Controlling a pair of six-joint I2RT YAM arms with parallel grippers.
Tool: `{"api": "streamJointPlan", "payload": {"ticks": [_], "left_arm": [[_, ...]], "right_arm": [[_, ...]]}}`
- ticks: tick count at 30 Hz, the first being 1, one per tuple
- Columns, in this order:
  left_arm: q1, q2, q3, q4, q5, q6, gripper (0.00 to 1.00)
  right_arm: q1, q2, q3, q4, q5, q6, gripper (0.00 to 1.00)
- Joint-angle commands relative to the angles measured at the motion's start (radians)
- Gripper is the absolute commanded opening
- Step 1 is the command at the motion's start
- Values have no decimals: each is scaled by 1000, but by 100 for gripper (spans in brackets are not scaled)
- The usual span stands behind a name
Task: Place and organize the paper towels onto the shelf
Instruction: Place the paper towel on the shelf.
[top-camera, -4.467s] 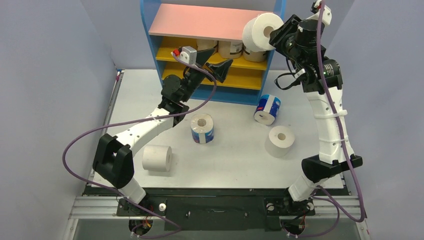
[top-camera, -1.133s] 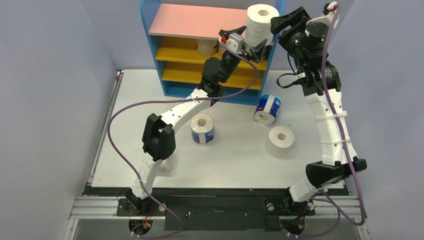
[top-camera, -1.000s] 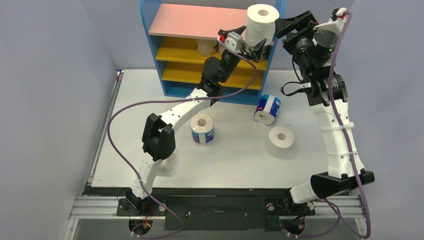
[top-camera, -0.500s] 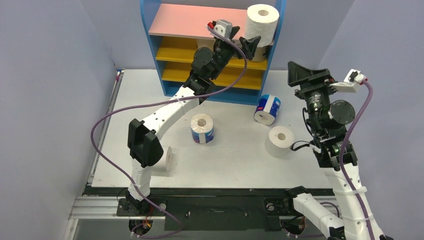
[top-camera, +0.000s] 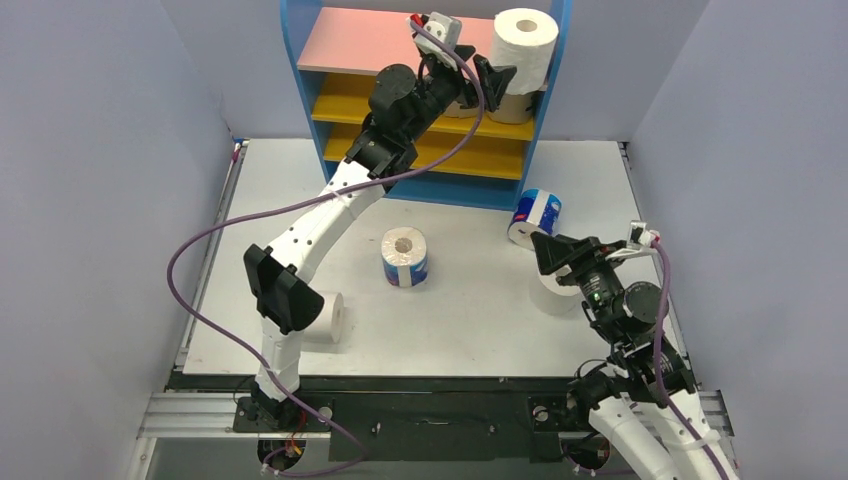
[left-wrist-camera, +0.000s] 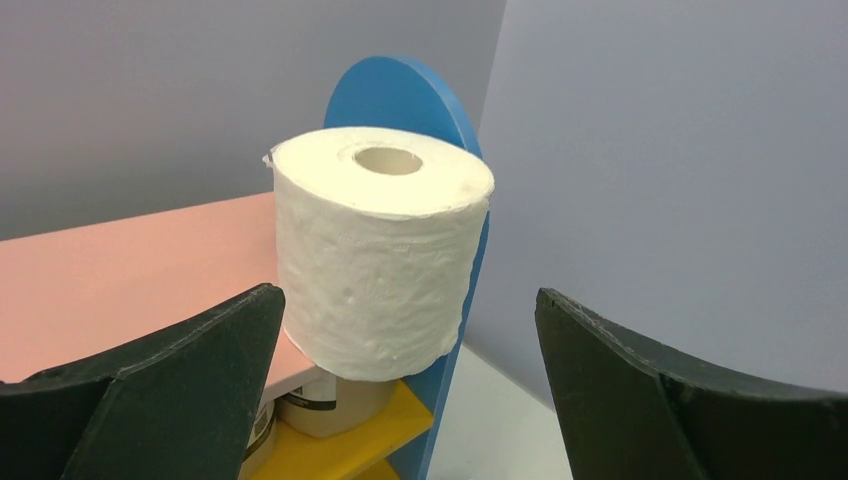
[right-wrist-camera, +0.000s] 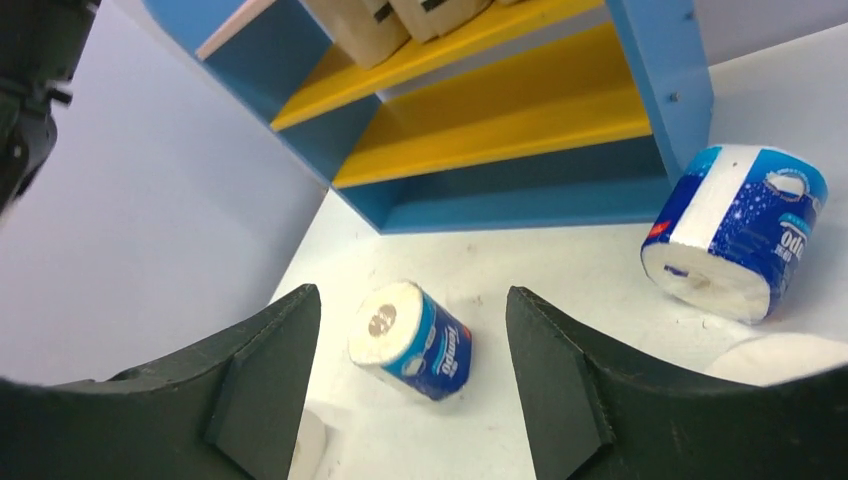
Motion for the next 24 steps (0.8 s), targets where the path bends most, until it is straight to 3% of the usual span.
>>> {"api": "streamJointPlan", "payload": {"ticks": [1, 8, 24], "left_arm": [[11, 29, 66, -52, 31, 0, 96], [17, 67, 69, 5, 0, -18, 96], [19, 140, 68, 155, -33, 34, 97]], "right_arm": [[24, -79, -64, -39, -71, -76, 64], [30, -191, -152, -94, -52, -83, 63], [30, -272, -205, -161, -14, -108, 62]]}}
